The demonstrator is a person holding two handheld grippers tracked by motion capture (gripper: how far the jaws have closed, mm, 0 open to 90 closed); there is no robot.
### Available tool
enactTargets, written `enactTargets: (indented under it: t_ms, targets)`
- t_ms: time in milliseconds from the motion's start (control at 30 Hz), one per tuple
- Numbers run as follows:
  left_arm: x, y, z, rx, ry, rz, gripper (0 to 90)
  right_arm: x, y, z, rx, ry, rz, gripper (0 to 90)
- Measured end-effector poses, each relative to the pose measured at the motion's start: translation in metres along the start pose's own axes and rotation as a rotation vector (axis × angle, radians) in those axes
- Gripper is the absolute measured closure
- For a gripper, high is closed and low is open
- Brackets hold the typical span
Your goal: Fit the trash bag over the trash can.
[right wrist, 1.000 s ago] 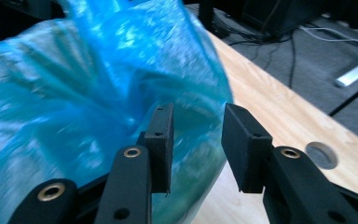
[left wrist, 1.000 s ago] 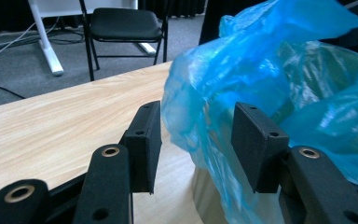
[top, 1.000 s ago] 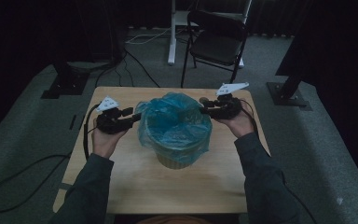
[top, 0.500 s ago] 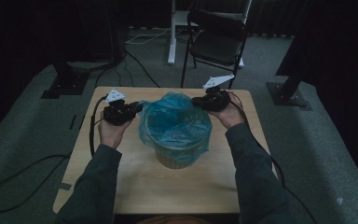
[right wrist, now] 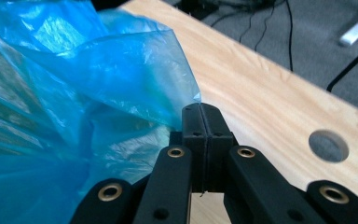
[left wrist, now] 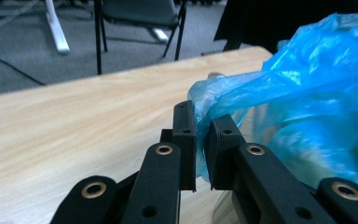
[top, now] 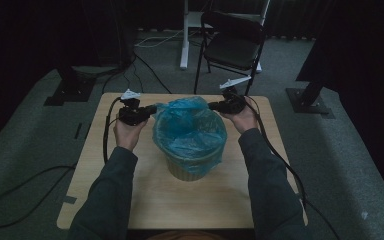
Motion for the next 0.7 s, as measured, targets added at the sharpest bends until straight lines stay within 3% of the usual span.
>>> enactTargets:
  t_ms: [200, 300, 333, 700]
  targets:
    - [0.015, 0.014, 0.005, -0.063, 0.015, 0.055, 83.2, 0.006, 0.014, -0.007, 0.064, -0.008, 0.045, 90.0]
    - [0.018, 0.018, 0.005, -0.072, 0.019, 0.070, 83.6, 0.008, 0.017, -0.006, 0.073, -0.019, 0.057, 90.0]
    - [0.019, 0.020, 0.006, -0.081, 0.023, 0.081, 83.7, 0.008, 0.019, -0.006, 0.101, -0.029, 0.055, 90.0]
    - [0.028, 0.050, 0.009, -0.129, 0.049, 0.158, 85.7, 0.009, 0.044, -0.013, 0.126, -0.028, 0.125, 90.0]
Point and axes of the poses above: each handheld gripper's, and its own axes: x roughly forward along the jaws, y roughly out of its underside, z roughly to its left, the point moved 10 cm from there along x, roughly forward along the jaws, and after that the axes turned 14 degrees about -z, right-handed, at the moved point
